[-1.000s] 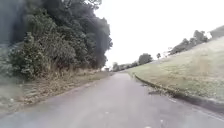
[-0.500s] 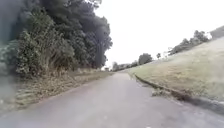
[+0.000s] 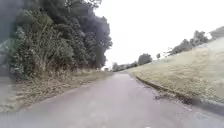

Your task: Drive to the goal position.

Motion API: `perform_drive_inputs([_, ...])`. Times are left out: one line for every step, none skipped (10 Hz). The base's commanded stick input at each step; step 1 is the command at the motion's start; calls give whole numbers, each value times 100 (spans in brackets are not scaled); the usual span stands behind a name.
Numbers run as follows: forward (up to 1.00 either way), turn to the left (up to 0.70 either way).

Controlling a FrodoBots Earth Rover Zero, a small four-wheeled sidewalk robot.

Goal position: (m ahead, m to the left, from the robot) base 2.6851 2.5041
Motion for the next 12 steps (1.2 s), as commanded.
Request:
perform_drive_inputs([45, 0])
perform_drive_inputs([45, 0])
perform_drive_inputs([45, 0])
perform_drive_inputs([45, 0])
perform_drive_inputs([45, 0])
perform_drive_inputs([45, 0])
perform_drive_inputs([45, 0])
perform_drive_inputs([45, 0])
perform_drive_inputs([45, 0])
perform_drive_inputs([45, 0])
perform_drive_inputs([45, 0])
perform_drive_inputs([45, 0])
